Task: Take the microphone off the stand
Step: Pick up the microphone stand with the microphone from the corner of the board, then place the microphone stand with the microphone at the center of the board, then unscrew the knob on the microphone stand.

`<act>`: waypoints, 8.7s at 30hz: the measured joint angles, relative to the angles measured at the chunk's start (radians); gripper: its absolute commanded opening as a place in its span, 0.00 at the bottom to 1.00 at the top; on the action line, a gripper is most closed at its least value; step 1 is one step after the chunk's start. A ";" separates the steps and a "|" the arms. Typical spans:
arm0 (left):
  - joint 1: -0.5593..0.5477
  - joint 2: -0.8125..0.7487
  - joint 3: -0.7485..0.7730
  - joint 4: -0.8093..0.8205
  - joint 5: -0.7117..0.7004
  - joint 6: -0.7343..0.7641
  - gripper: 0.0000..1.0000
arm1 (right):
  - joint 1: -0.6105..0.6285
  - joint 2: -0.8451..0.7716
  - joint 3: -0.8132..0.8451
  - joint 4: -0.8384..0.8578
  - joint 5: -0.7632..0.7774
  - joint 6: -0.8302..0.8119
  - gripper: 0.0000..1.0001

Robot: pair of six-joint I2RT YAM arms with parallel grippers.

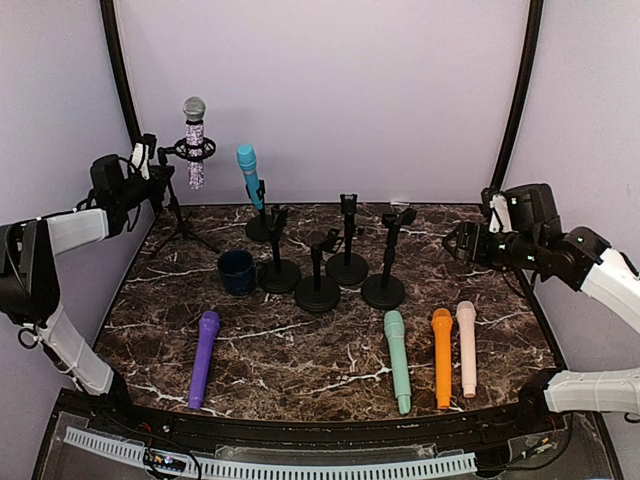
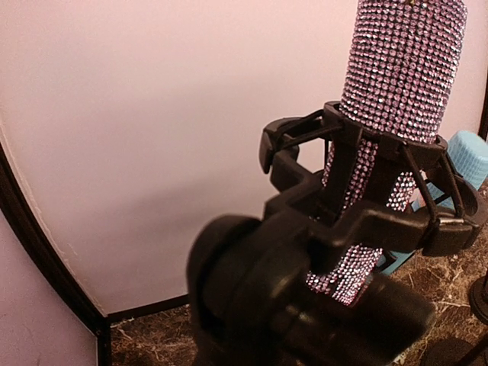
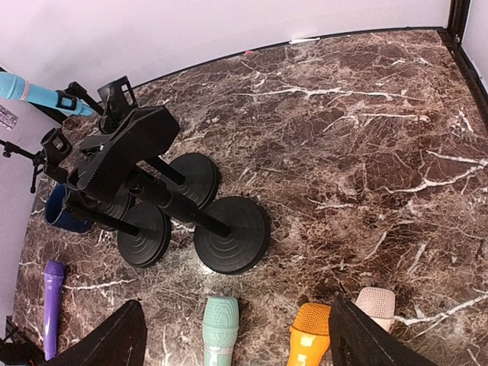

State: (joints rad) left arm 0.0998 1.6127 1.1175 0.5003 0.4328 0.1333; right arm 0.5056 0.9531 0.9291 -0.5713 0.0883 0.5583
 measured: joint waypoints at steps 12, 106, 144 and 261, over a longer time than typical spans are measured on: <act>-0.044 -0.391 -0.029 -0.161 0.011 -0.032 0.00 | 0.000 -0.056 -0.002 0.016 -0.022 -0.001 0.84; -0.929 -0.655 -0.516 -0.496 -0.040 -0.473 0.69 | 0.159 -0.235 -0.246 0.407 -0.296 0.079 0.86; -0.803 -0.641 -0.650 -0.319 0.135 -0.530 0.63 | 0.159 -0.247 -0.273 0.410 -0.293 0.083 0.86; -0.904 -0.434 -0.826 0.231 0.087 -0.876 0.19 | 0.160 -0.267 -0.297 0.391 -0.270 0.110 0.86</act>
State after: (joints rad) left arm -0.8040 1.1786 0.2913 0.7315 0.5198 -0.7429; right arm 0.6655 0.6861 0.6323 -0.1799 -0.1818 0.6682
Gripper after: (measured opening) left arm 0.228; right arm 0.858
